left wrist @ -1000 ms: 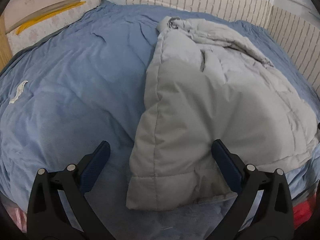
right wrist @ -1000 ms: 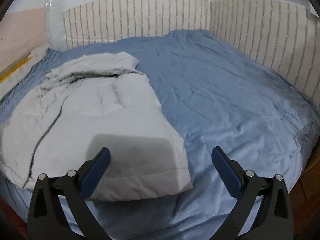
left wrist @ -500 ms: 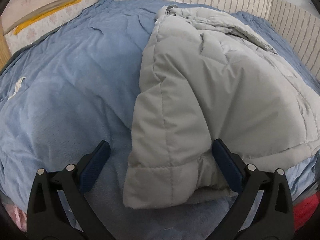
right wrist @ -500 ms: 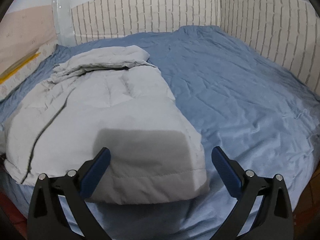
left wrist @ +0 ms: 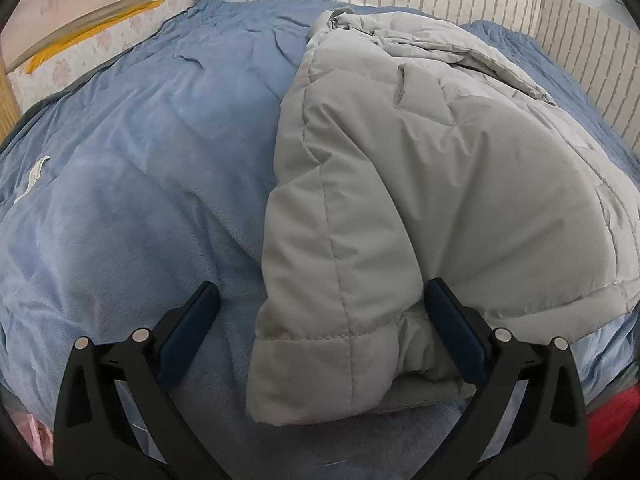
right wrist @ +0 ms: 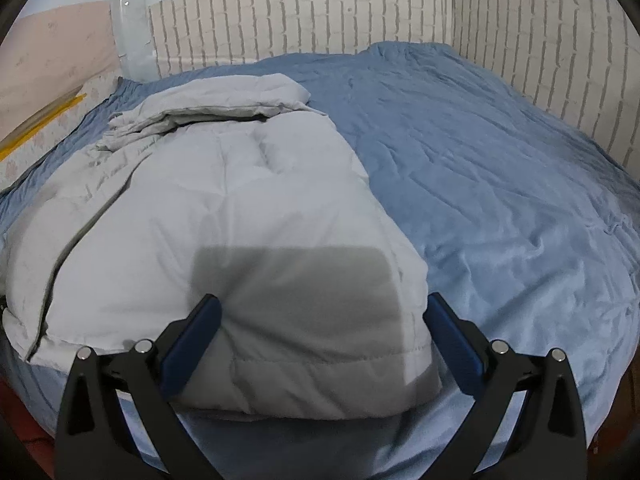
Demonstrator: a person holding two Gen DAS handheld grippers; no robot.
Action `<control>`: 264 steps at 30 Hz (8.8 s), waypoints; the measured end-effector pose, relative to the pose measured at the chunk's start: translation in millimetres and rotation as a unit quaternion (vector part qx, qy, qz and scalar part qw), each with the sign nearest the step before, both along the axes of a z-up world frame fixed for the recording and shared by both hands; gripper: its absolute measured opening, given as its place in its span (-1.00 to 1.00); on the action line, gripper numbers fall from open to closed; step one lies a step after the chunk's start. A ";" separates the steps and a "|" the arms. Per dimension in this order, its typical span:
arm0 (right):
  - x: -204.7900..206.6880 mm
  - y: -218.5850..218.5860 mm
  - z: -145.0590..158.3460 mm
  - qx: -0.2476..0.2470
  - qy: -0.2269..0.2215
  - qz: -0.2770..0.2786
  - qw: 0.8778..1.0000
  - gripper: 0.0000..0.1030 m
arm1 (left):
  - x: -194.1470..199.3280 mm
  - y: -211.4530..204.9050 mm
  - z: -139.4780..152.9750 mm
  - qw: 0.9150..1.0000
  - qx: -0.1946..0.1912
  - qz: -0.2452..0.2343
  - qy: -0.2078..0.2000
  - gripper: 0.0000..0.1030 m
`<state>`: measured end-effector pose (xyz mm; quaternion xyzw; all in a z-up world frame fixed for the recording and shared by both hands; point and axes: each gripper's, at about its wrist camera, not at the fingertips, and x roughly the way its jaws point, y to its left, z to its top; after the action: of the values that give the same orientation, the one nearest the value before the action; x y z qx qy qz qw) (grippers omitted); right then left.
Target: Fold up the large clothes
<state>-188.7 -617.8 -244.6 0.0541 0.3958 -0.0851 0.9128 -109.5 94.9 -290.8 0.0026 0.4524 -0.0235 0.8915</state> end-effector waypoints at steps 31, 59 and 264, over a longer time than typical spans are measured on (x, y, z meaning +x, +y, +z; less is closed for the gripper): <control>5.6 1.0 -11.3 0.020 0.023 0.066 0.997 -0.35 | -22.1 16.4 10.3 0.999 -0.030 -0.010 0.024 0.94; 69.5 1.0 96.5 0.067 -0.067 0.088 0.992 -0.62 | 61.9 -23.9 153.6 0.989 -0.062 -0.108 -0.082 -0.59; 342.7 -46.9 13.0 0.124 0.044 0.106 0.986 0.33 | 324.5 -15.7 73.0 0.982 -0.120 -0.145 0.019 -0.18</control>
<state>154.0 -664.8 -231.6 0.1209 0.4462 0.0598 0.8847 215.1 79.2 -217.8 -0.0393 0.4580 -0.2069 0.8637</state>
